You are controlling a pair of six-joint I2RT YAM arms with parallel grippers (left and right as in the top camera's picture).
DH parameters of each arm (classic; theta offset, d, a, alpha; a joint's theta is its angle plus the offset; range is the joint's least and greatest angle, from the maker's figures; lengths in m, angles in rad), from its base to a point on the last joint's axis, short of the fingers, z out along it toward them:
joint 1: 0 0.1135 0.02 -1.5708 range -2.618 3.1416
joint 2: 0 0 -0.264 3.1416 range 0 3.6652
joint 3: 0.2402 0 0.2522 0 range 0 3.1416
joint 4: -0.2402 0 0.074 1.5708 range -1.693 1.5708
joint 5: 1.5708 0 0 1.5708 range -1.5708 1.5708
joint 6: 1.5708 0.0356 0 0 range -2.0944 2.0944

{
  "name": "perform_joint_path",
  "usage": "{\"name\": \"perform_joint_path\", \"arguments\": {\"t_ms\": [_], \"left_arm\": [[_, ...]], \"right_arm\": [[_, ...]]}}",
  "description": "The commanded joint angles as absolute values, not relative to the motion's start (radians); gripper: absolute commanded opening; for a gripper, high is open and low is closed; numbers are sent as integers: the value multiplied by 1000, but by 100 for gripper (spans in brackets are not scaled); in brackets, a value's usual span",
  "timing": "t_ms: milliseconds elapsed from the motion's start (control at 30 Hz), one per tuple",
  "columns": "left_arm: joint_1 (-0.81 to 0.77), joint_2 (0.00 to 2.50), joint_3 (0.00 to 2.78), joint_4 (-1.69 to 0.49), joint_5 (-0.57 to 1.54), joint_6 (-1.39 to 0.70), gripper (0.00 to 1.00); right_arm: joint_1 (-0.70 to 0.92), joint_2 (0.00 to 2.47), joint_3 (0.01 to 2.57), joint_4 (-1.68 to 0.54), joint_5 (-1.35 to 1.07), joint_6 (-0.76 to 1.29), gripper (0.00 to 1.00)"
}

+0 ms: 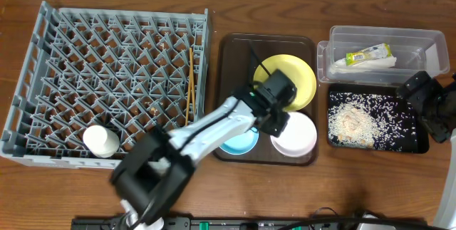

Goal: Sort waste into correct bins and load items into the dishwasher
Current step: 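Grasp the white bowl on the brown tray with the left gripper, then lift the white bowl and set it into the dish rack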

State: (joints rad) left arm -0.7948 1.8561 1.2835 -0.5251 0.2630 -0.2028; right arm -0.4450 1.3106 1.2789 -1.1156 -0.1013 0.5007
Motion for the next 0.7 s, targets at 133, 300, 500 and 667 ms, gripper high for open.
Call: {"name": "perform_joint_path", "arguments": {"t_ms": [133,300,500,667], "left_arm": [[-703,1518,1314,-643,-160,-200,7],[-637,1380,1314,-741,-711,-183,7],[-563,1401,1299,-766,-1105,-105,7],[-504,1516,1277,-766,-1164,-17,8]], "right_arm": [[-452,1298,1280,-1118,-105,496,99],[-452,1298,1280,-1118,-106,496,99],[-452,1298,1280,-1118,-106,496,99],[-452,1298,1280,-1118,-106,496,99]]}}
